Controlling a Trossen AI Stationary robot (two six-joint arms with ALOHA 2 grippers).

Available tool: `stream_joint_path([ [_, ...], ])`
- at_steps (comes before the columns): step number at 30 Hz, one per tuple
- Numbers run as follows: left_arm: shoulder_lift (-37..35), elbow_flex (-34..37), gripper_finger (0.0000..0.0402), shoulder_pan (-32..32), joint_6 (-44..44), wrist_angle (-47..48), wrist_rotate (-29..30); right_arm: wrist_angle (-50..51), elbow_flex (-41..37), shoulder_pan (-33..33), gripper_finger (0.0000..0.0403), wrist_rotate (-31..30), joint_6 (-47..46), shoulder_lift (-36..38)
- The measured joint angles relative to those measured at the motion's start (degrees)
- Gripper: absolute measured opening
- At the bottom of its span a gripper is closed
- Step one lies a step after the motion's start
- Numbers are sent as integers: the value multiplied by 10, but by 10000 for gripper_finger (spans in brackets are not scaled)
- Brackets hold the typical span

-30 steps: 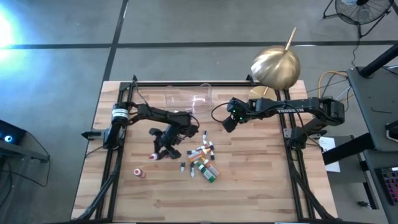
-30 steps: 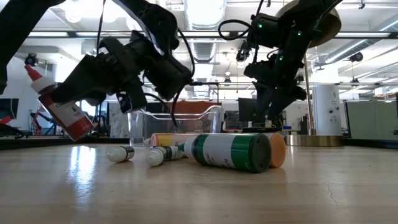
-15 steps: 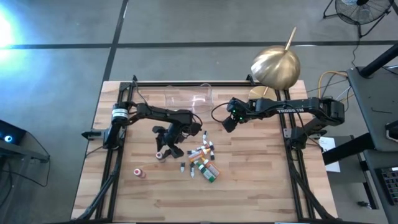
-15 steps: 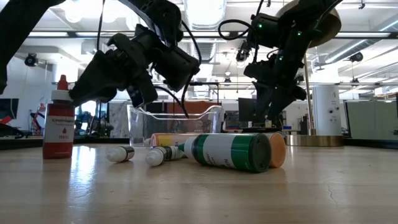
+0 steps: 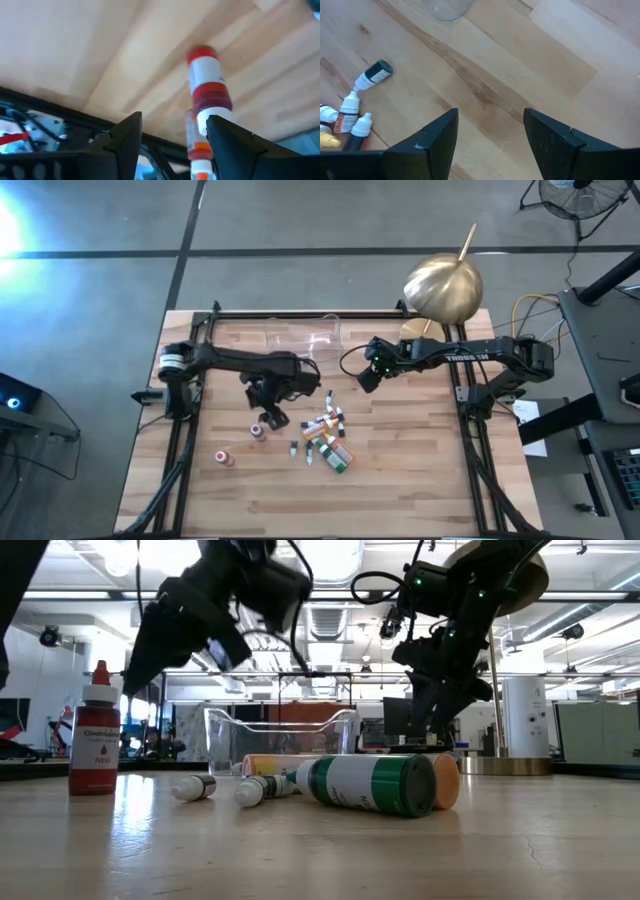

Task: Pick & Place food coloring
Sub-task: Put the large red food coloring bottle into the transparent bin

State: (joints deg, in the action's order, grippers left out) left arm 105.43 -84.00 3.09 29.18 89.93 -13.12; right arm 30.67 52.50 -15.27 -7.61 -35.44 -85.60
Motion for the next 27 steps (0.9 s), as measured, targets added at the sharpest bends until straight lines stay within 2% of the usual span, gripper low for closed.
stream_joint_path([
  [12,-83,46,195,-53,83,-83,22,0,-2,0,219,0,-2,0],
  [19,-93,106,195,-87,105,-104,37,-1,-2,0,219,-1,0,0],
  [27,-93,118,195,-93,119,-170,63,0,-3,0,219,-1,0,0],
])
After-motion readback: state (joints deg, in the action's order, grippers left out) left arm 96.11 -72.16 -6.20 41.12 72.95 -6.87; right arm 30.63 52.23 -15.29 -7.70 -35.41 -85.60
